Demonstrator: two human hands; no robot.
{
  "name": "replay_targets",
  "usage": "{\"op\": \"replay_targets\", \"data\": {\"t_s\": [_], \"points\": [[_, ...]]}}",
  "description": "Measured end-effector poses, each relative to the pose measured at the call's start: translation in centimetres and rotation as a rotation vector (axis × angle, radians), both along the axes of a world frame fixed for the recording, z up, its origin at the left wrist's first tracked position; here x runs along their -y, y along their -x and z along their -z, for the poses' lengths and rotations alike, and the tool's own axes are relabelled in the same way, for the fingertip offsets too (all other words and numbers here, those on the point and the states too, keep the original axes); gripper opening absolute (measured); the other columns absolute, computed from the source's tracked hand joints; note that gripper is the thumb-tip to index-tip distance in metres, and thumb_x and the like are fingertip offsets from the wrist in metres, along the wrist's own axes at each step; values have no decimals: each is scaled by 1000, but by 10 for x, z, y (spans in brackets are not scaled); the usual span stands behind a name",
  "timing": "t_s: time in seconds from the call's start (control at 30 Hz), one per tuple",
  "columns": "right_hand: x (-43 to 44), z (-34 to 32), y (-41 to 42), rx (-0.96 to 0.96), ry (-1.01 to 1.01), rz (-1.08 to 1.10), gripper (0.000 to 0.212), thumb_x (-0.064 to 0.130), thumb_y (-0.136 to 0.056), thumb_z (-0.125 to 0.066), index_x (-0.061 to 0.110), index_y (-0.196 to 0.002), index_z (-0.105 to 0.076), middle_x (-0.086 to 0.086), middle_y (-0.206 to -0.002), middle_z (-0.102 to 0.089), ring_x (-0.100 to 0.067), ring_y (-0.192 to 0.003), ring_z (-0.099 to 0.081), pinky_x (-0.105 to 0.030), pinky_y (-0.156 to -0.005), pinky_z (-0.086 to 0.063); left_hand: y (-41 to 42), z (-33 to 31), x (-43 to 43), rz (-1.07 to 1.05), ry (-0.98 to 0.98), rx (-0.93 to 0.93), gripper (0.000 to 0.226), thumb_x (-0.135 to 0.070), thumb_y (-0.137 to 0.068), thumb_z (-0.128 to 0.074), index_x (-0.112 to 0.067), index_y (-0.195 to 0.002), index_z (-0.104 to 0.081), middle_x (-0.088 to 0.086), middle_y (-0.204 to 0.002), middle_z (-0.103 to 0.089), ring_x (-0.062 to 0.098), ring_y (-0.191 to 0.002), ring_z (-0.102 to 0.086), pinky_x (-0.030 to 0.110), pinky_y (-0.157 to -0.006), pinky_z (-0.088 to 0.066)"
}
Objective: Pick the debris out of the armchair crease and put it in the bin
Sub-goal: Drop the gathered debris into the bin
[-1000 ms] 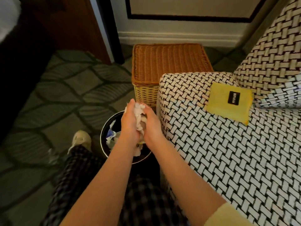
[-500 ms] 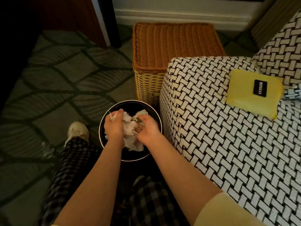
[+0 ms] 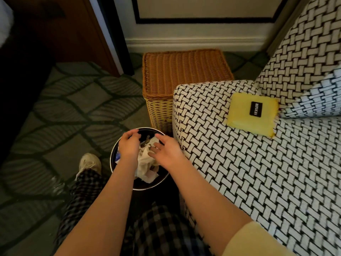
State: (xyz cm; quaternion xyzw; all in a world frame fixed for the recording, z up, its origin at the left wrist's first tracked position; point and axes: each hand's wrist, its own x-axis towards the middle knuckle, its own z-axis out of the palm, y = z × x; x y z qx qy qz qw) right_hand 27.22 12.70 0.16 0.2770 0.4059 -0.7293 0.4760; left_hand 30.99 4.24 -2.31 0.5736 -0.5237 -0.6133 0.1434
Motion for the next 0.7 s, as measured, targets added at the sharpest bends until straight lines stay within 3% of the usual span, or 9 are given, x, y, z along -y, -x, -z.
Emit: {"op": "replay_targets", "data": {"t_s": [0.13, 0.23, 0.37, 0.47, 0.7], "points": [[-20, -28, 2, -113, 118, 14, 39, 12, -99, -36, 5, -137, -36, -18, -144, -33, -32, -132, -34, -41, -105, -31, 9, -31, -23, 37, 35, -99, 19, -6, -88, -53, -23, -83, -60, 2, -94, -63, 17, -89, -58, 30, -78, -47], [-42, -48, 9, -235, 193, 9, 43, 7, -98, -31, 7, -140, -34, -18, -144, -35, -30, -133, -34, -41, -106, -33, 20, -53, -47, 145, 191, -134, 24, -6, -87, -52, -26, -76, -59, 2, -93, -65, 19, -91, -60, 32, -80, -48], [-91, -75, 21, -350, 278, 115, 38, 4, -96, -32, 3, -134, -40, -15, -123, -54, -21, -106, -54, -30, -86, -47, 40, -81, -91, 333, 415, -174, 18, -8, -90, -51, -20, -81, -62, -3, -90, -63, 11, -84, -58, 25, -77, -47], [-138, -85, 31, -410, 302, 253, 37, 2, -95, -34, 3, -131, -42, -12, -112, -57, -21, -98, -57, -29, -84, -48, 59, -101, -131, 482, 533, -271, 16, -6, -90, -51, -16, -86, -63, -8, -83, -61, 5, -78, -56, 21, -76, -45], [-254, -99, 65, -487, 224, 560, 29, 3, -94, -35, 8, -119, -48, -13, -115, -56, -21, -100, -57, -31, -84, -49, 106, -125, -236, 756, 511, -414, 18, -5, -88, -54, -21, -81, -60, -14, -75, -58, -1, -72, -53, 14, -70, -42]]}}
